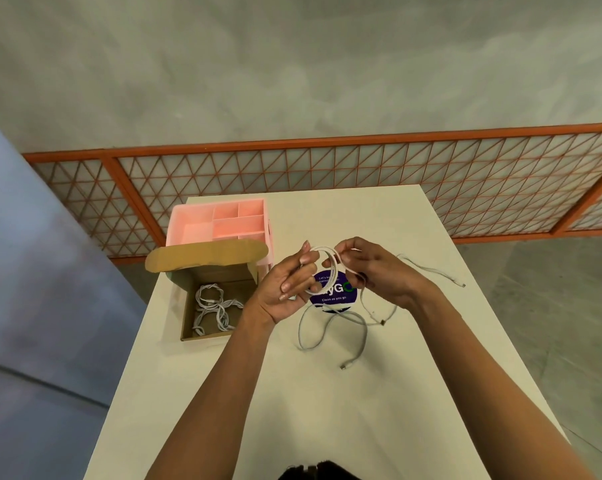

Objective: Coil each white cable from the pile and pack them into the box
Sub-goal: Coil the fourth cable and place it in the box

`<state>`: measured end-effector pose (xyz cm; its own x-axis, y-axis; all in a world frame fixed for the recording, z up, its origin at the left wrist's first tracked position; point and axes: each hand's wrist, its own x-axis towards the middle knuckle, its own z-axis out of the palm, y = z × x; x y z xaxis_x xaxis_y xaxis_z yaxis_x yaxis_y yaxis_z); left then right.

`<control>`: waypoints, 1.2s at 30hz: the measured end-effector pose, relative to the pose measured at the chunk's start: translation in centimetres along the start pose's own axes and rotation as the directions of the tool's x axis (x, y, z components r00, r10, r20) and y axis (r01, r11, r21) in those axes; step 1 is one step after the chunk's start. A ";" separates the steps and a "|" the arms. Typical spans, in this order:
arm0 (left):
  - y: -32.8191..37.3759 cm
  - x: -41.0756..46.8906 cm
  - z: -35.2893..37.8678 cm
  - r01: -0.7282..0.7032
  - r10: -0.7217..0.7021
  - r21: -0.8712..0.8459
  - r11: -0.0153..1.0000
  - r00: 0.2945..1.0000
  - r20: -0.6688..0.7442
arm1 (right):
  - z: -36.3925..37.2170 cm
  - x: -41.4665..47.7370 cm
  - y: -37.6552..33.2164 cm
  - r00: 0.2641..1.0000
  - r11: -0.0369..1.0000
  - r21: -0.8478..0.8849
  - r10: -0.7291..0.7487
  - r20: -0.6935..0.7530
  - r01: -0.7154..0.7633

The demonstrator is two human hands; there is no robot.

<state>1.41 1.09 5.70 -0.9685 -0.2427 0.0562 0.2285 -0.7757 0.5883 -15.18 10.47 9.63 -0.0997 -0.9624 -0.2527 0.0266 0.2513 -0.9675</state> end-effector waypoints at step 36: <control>-1.1 0.5 2.4 0.048 0.100 0.329 0.943 0.903 -0.417 | 0.6 -0.4 -0.1 0.987 0.998 -0.050 -0.039 -0.157 0.032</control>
<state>0.42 3.20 7.06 -0.8109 -0.5394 -0.2271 0.1364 -0.5515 0.8230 -14.53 10.79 9.80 -0.2556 -0.9434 -0.2113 -0.0265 0.2254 -0.9739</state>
